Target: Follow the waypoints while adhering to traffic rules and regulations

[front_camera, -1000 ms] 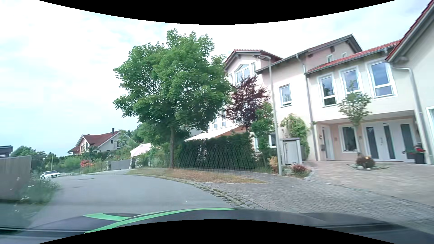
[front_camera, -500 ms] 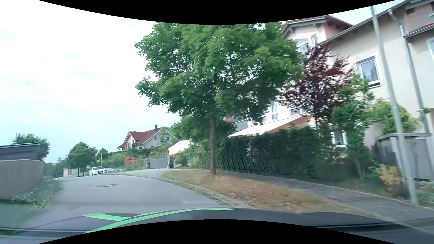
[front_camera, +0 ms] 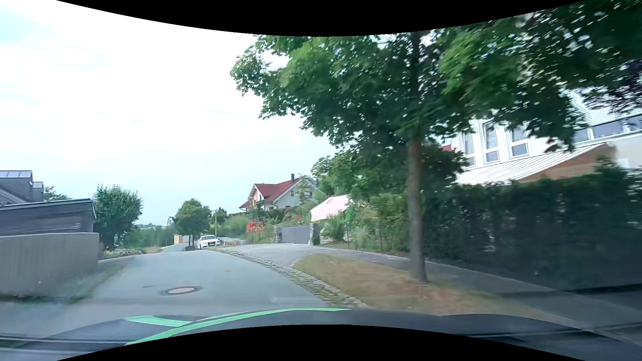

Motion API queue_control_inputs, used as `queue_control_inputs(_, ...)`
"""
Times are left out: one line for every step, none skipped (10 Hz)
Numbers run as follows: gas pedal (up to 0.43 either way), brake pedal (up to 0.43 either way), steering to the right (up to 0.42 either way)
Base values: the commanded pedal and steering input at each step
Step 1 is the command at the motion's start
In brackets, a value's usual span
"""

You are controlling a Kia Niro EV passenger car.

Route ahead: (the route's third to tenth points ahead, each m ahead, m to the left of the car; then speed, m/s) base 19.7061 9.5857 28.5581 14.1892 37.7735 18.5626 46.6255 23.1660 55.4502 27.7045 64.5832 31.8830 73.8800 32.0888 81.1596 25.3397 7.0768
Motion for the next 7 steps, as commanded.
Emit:
queue_control_inputs(0.000, 0.122, -0.264)
queue_control_inputs(0.000, 0.122, -0.260)
queue_control_inputs(0.000, 0.122, -0.252)
queue_control_inputs(0.000, 0.122, -0.242)
queue_control_inputs(0.000, 0.122, -0.234)
queue_control_inputs(0.000, 0.128, -0.226)
queue_control_inputs(0.000, 0.140, -0.213)
